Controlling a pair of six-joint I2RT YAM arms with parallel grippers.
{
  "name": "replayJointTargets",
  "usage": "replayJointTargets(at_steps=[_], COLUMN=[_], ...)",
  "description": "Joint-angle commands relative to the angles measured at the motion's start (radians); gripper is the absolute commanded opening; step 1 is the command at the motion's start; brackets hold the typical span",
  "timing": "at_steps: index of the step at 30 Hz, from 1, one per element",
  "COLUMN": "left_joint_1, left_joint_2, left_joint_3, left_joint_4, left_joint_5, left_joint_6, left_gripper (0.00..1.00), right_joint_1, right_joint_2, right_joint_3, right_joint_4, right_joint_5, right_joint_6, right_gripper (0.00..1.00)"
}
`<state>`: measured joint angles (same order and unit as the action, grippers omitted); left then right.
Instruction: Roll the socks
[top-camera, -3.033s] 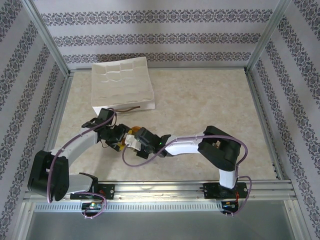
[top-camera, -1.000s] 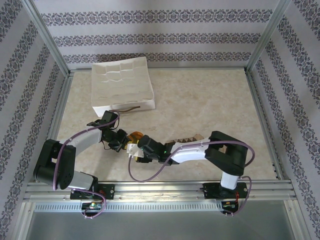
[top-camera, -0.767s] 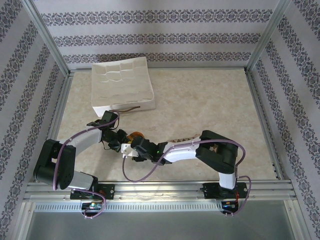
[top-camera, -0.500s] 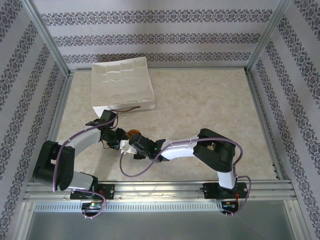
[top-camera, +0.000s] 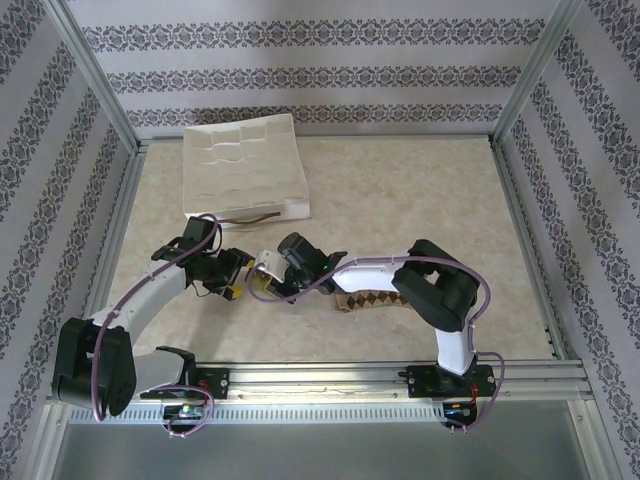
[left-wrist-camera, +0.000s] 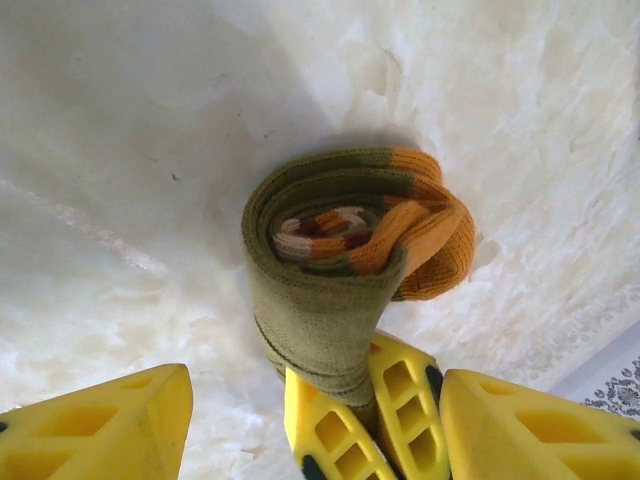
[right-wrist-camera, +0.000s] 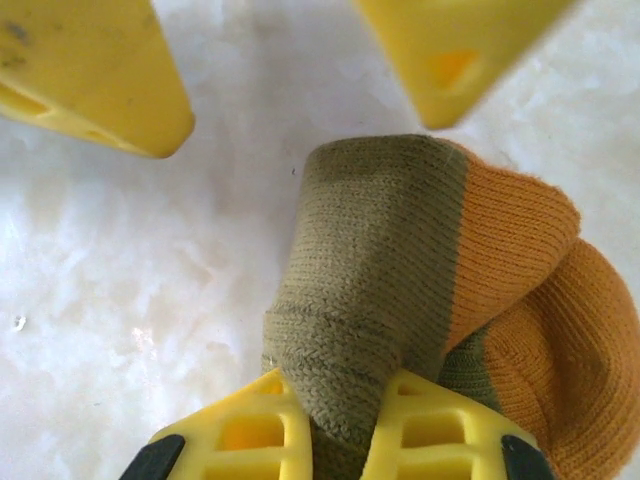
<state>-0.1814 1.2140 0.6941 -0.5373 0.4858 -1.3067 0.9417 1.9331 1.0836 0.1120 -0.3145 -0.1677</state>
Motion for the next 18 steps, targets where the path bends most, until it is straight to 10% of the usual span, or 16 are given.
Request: replayJointTargets(at_steps=[1,18], left_joint_1=[0.007,-0.081], left_joint_2=[-0.023,0.18], left_joint_3=[-0.013,-0.046], left_joint_4=[-0.003,0.257], left_joint_5=[0.006,0.072], left_joint_6=[-0.038,-0.042], left_gripper=[0.63,0.63], right_joint_1=[-0.045,-0.233], right_joint_2=[0.092,0.299], right_joint_3=[-0.012,0.07], right_joint_4=[-0.169,-0.144], right_joint_5=[-0.162,-0.594], right_joint_6=[0.145,0.518], right_gripper=[0.0,0.0])
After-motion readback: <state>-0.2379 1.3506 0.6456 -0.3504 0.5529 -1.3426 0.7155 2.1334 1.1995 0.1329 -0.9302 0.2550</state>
